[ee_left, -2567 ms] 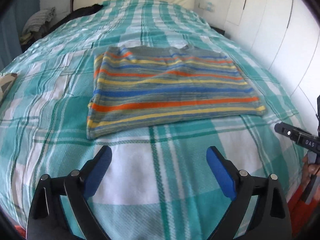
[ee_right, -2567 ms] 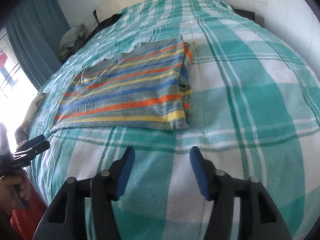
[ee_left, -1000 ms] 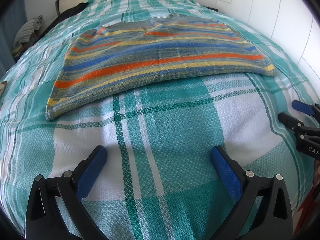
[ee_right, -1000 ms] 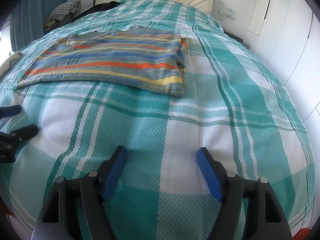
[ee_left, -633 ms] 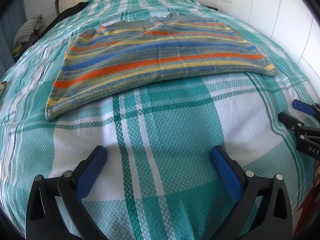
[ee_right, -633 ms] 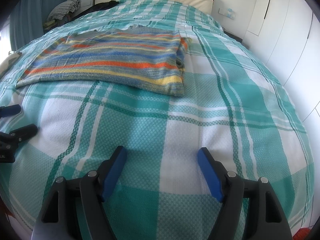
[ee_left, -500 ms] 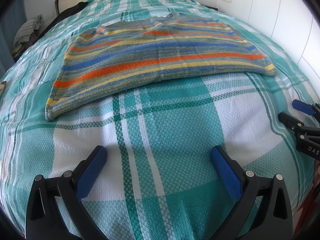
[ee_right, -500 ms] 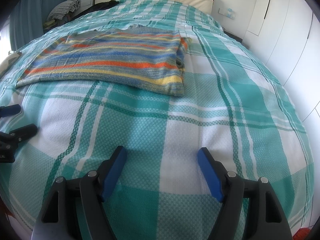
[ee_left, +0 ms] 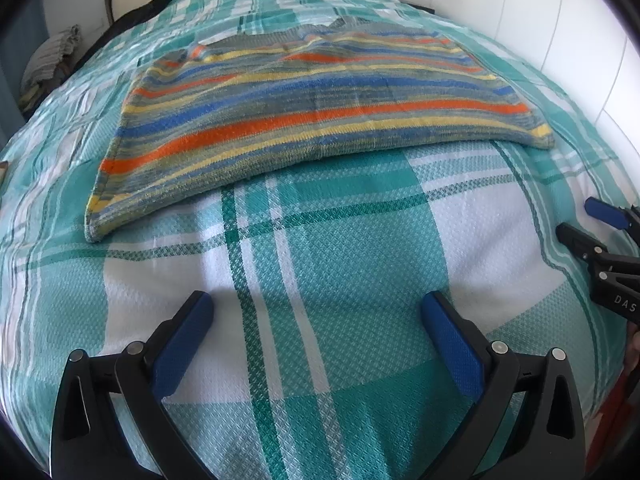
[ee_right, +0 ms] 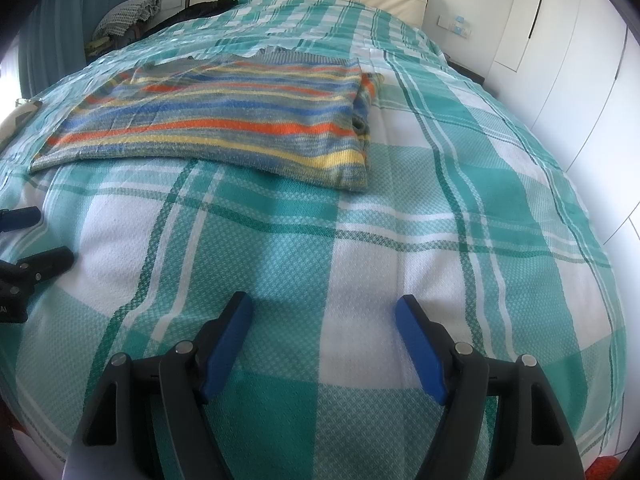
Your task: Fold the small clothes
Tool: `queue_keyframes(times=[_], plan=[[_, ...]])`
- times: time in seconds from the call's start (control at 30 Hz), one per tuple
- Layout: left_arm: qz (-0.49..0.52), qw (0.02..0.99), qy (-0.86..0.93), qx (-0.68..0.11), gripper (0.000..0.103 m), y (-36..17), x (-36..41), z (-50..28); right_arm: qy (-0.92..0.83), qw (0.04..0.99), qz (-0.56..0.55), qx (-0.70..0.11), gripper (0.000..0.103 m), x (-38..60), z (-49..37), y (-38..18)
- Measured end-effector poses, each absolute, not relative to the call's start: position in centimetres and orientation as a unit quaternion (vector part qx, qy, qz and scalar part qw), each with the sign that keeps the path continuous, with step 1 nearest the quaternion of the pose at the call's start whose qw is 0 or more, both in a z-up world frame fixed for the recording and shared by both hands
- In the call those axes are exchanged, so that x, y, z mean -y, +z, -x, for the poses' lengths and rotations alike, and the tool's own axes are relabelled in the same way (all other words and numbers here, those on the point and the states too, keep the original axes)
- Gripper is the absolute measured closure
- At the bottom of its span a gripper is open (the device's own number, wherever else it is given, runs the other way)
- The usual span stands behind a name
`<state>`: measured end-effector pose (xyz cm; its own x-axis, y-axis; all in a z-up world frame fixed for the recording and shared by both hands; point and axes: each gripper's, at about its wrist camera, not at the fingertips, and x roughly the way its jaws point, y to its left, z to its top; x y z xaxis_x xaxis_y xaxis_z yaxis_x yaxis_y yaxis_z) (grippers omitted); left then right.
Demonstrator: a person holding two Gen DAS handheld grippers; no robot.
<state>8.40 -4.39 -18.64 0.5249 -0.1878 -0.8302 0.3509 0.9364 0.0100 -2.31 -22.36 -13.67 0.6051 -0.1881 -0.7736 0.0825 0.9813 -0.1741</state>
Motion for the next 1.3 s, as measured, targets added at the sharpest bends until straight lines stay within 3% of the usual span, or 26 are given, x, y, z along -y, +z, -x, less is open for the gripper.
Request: queue_keyframes(times=[1.3], plan=[[-0.096,0.871,-0.150,-0.459,0.001,-18.58,4.65,-8.29,-0.075,0.890,0.060,-0.446,0.027,22.70,2.07,-13.60]])
